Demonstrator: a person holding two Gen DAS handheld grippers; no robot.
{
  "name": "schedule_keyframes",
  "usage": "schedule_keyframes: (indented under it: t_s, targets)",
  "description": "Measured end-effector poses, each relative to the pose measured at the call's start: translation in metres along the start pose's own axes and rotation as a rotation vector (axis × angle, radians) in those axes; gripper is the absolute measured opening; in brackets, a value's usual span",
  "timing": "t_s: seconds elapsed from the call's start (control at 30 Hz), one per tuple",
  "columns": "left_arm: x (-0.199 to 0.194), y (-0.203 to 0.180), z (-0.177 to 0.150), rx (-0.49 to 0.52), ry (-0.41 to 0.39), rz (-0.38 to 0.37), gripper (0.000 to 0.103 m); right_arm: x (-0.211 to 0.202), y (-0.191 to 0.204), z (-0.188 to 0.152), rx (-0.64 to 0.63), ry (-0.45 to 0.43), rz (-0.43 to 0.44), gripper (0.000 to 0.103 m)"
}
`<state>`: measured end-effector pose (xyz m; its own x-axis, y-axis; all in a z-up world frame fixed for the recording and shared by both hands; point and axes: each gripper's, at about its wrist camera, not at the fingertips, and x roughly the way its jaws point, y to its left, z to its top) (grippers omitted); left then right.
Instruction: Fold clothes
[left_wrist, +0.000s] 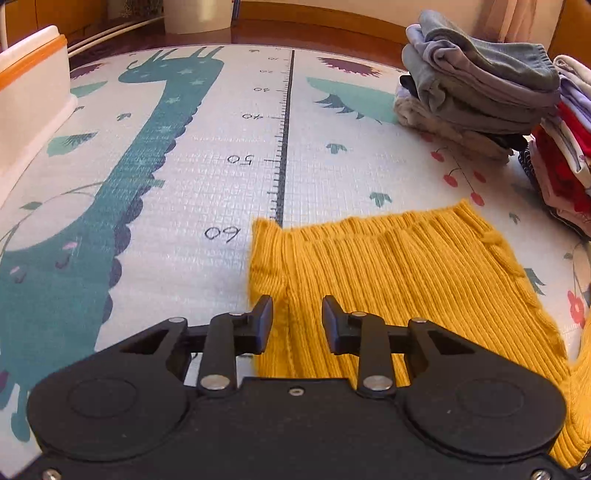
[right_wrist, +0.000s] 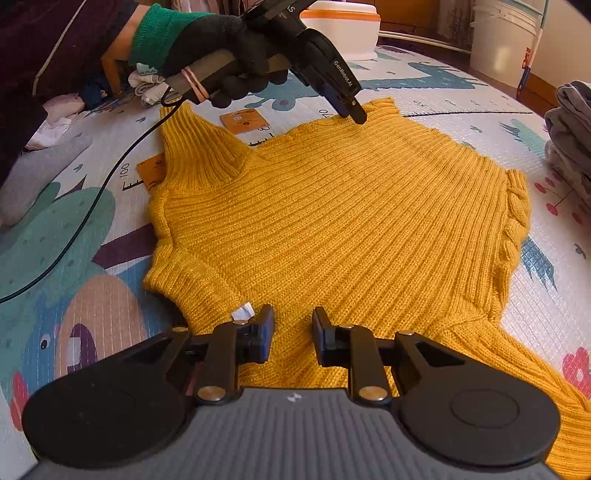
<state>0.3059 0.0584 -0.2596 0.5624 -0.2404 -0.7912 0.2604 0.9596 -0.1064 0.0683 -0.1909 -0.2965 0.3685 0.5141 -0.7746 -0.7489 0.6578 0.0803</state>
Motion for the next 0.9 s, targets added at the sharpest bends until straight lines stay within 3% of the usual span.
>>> schedule_keyframes:
  t_s: [0.13, 0.37, 0.57, 0.7, 0.8, 0.9]
  targets:
    - [0.036, 0.005, 0.021, 0.030, 0.072, 0.048, 0.030, 0.000, 0.002, 0.000, -0.005, -0.002, -0.006, 0.024]
    - [0.024, -0.035, 0.043, 0.034, 0.013, -0.004, 0.026, -0.001, 0.003, -0.002, 0.011, -0.014, -0.009, 0.025]
    - [0.031, -0.117, 0.038, 0.144, 0.010, -0.162, 0.026, -0.016, 0.005, 0.003, -0.001, -0.055, -0.035, 0.024]
    - [0.047, -0.158, 0.042, 0.189, 0.019, -0.211, 0.026, -0.023, -0.008, -0.002, 0.038, -0.072, -0.129, 0.024]
    - [0.078, -0.179, 0.051, 0.213, 0.054, -0.189, 0.026, -0.019, -0.017, -0.009, 0.082, -0.054, -0.173, 0.024]
    - [0.107, -0.191, 0.072, 0.230, 0.071, -0.113, 0.025, -0.010, -0.016, -0.016, 0.103, -0.024, -0.163, 0.027]
